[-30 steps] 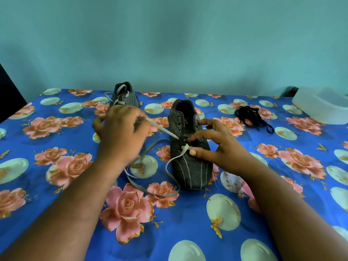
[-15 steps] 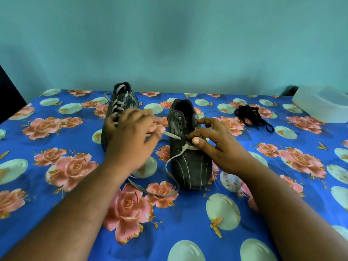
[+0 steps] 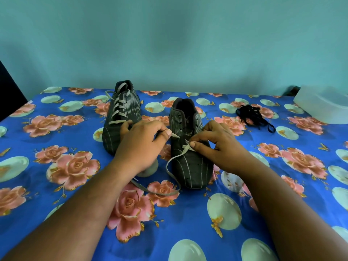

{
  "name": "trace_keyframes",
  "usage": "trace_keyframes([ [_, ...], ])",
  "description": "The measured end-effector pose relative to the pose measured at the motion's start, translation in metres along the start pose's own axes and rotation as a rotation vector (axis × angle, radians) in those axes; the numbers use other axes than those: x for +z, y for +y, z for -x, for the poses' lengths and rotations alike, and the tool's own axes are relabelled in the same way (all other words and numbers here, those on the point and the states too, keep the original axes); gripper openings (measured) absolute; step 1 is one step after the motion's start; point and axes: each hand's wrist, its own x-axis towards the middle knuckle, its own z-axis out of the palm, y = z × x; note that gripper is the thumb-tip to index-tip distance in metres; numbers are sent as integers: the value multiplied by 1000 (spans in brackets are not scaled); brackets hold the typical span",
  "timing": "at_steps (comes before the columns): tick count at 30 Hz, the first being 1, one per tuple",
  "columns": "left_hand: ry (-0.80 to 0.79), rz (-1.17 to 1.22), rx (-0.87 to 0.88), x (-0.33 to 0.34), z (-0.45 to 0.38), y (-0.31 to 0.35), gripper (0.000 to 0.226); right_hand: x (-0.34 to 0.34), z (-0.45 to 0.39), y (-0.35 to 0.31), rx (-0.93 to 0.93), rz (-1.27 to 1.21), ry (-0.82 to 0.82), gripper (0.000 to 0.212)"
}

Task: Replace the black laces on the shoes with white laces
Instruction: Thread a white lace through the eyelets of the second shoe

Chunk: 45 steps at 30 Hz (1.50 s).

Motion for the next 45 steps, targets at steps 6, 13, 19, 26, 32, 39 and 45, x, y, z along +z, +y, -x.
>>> trace_keyframes([
  [6, -22, 16, -2, 1, 3, 6, 24, 6, -4, -4, 84, -286, -34, 5],
  [13, -17, 111, 65, 4, 4, 13, 27, 11, -11, -16, 136, -290, 25, 24],
  [19, -100, 338, -15, 18, -2, 14, 29, 13, -13, -18, 126, -304, 32, 26],
  [26, -212, 456, -130, 12, -1, 16, 25, 13, -12, -13, 96, -302, 63, 15],
  [32, -75, 227, 83, 5, 4, 5, 11, -6, 2, -11, -201, -227, 103, 30],
  [39, -23, 186, 233, 1, 5, 8, 32, 0, 0, -11, -340, 24, 104, 23],
  [45, -75, 251, 264, 7, 6, 10, 27, -2, 2, -19, -338, -7, 93, 9],
])
